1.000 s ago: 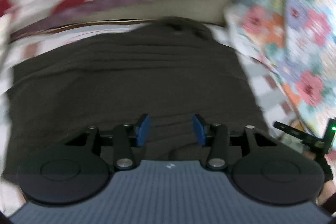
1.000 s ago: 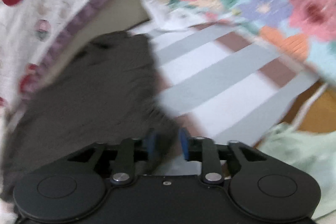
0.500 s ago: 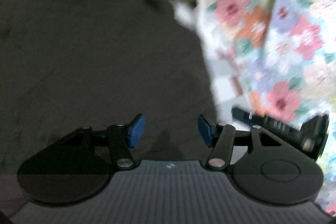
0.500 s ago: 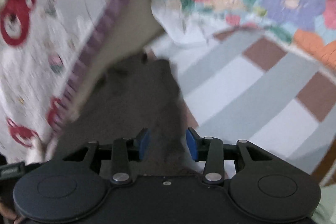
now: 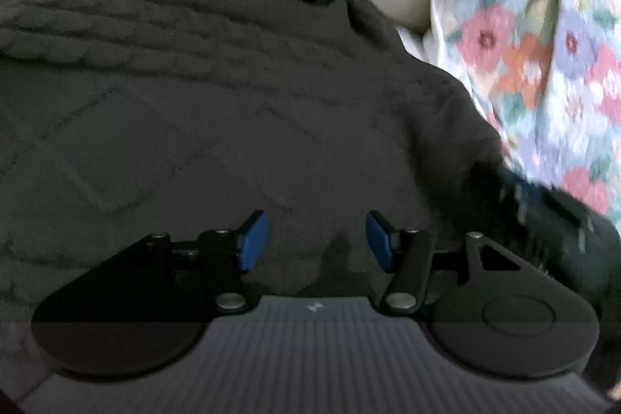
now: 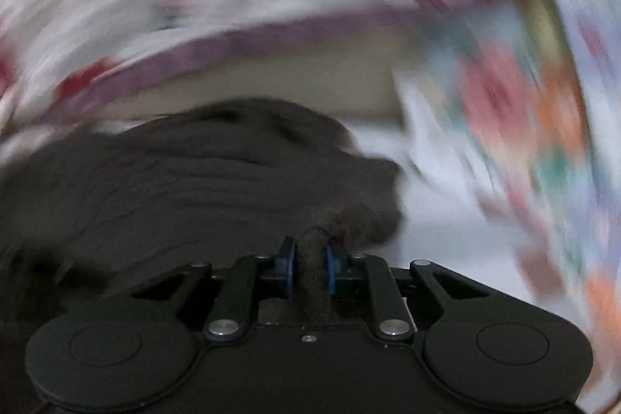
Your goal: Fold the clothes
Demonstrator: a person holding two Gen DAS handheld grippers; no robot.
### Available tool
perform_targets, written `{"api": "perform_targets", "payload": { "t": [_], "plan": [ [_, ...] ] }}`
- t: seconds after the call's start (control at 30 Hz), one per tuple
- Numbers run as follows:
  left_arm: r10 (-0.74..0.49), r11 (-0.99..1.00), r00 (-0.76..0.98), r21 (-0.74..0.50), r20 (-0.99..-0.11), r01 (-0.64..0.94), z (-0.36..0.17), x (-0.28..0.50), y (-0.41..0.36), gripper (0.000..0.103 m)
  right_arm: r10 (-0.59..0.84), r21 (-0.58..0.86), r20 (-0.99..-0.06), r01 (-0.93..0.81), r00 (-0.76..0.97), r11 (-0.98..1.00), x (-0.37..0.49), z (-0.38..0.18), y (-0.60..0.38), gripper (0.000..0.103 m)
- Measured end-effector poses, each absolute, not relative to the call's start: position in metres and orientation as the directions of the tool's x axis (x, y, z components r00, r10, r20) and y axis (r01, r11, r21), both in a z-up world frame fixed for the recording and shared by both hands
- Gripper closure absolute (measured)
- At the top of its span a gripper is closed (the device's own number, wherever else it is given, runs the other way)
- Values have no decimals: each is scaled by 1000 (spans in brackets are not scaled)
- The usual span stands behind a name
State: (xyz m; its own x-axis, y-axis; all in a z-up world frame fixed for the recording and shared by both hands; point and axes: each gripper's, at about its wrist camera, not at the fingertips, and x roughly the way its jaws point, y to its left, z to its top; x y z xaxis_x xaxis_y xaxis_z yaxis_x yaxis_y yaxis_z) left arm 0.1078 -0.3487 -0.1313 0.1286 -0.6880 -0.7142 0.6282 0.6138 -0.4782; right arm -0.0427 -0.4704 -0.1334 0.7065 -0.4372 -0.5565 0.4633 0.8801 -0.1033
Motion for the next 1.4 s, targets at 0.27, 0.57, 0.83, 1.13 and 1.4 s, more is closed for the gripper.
{"api": "perform_targets", "payload": {
  "t": [0.27, 0.57, 0.83, 1.13, 1.4],
  "plan": [
    [-725, 615, 189, -499, -663, 610, -132, 118, -341, 47, -139, -187, -673, 15, 726, 982, -19, -166, -365, 90],
    [-728, 575, 158, -470, -667, 670, -143, 112, -364, 43, -161, 300, -573, 388, 804, 871, -75, -118, -480, 64],
    [-687, 615, 203, -410, -697, 674, -148, 110, -359, 40, -142, 346, -650, 457, 747, 820, -35, -164, -550, 41],
    [-617, 672, 256, -329, -744, 663, -149, 114, -351, 39, -333, 72, -540, 436, 773, 897, -22, -128, -536, 90],
    [-599, 668, 272, -283, -753, 688, -149, 114, -353, 39, -738, -267, -568, 767, 365, 584, -99, -147, -598, 89]
  ]
}}
